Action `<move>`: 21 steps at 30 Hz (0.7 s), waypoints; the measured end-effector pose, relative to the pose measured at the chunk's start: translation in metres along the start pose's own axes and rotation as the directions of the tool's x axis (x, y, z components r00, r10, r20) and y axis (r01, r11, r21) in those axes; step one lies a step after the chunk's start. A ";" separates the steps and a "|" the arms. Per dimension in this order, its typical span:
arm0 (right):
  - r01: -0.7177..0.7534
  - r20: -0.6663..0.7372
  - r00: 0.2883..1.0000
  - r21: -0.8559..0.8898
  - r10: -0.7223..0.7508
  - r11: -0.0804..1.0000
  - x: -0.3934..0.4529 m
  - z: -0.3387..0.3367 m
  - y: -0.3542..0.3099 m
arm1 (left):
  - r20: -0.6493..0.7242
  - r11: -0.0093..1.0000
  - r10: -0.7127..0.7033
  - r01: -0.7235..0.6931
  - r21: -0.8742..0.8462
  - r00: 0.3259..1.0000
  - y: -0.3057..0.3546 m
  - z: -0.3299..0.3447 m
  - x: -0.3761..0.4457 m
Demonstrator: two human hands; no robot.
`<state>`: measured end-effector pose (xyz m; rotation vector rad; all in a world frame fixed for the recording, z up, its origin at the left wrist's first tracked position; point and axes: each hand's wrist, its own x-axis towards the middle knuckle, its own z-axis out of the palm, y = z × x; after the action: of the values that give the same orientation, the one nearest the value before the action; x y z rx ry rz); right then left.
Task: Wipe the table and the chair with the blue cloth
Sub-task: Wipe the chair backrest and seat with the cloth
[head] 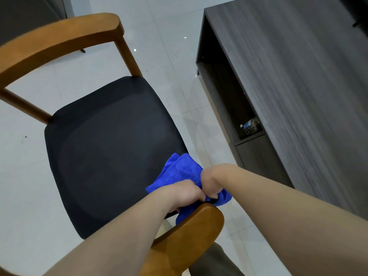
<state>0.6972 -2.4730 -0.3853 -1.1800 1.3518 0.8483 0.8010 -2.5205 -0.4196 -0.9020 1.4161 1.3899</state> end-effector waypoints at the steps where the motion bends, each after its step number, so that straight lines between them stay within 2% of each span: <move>1: 0.001 -0.004 1.000 0.013 -0.001 1.000 -0.002 0.000 0.001 | 0.006 1.000 -0.006 0.006 0.003 1.000 0.001 0.000 -0.002; 14: 0.034 -0.031 0.999 0.114 -0.031 0.993 -0.018 0.001 0.005 | 0.076 0.998 -0.020 0.024 -0.058 0.997 0.010 -0.007 -0.013; 21: 0.000 -0.005 1.000 0.208 0.001 0.978 -0.024 -0.003 0.004 | 0.111 0.992 -0.024 0.037 -0.118 0.994 0.010 -0.013 -0.018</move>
<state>0.6902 -2.4710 -0.3616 -1.0197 1.4082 0.6862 0.7949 -2.5344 -0.4005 -0.9057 1.2427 1.4914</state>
